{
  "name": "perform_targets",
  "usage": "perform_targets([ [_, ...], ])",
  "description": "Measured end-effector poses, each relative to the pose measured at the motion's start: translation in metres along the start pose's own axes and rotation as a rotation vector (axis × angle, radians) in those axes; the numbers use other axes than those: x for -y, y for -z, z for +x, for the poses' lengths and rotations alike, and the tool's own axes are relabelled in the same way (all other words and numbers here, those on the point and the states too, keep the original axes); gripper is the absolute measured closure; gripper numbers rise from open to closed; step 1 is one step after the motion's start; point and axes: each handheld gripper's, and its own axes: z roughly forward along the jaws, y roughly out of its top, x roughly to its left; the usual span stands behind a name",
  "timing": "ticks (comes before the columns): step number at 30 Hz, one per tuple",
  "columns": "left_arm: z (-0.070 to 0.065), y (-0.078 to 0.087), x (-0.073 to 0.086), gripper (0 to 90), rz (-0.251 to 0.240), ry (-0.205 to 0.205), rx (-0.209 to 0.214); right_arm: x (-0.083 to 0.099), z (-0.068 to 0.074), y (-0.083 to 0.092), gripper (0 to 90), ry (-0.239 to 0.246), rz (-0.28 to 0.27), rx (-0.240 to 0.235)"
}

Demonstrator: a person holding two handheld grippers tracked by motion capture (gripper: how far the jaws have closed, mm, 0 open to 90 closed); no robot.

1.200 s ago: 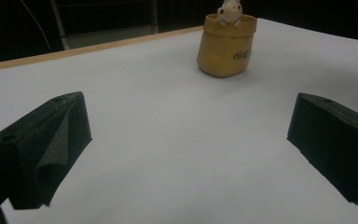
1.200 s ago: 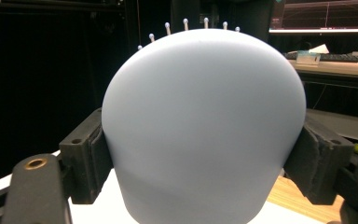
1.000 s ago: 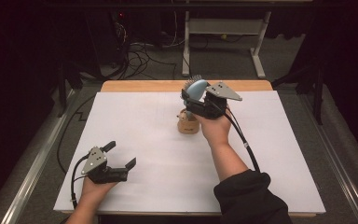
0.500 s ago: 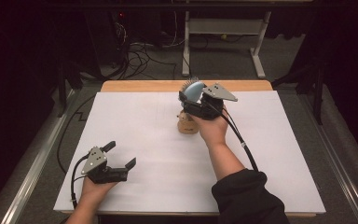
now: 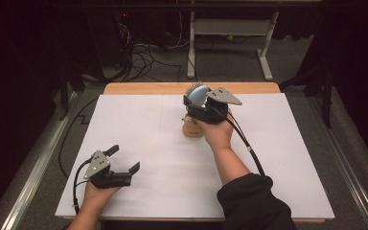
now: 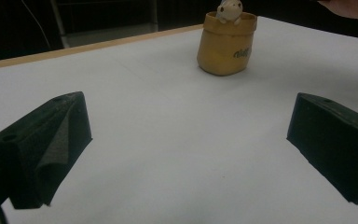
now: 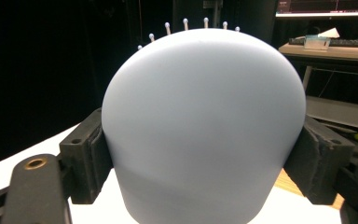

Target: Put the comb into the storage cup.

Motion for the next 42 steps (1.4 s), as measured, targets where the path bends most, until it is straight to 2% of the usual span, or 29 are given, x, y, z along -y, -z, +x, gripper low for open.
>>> perform_targets([
  [13, 0.0, 0.0, 0.0, 0.6, 0.007, 0.001, 0.002, -0.001, -0.005, 0.001, 19.8, -0.028, 0.015, 0.007],
  [23, 0.0, -0.001, 0.001, 0.6, 0.007, 0.002, 0.002, -0.003, -0.009, 0.004, 18.4, -0.011, 0.049, 0.022],
  [42, -0.001, -0.001, 0.001, 0.7, 0.01, 0.001, 0.009, 0.0, -0.021, 0.016, 17.3, -0.052, 0.061, 0.036],
])
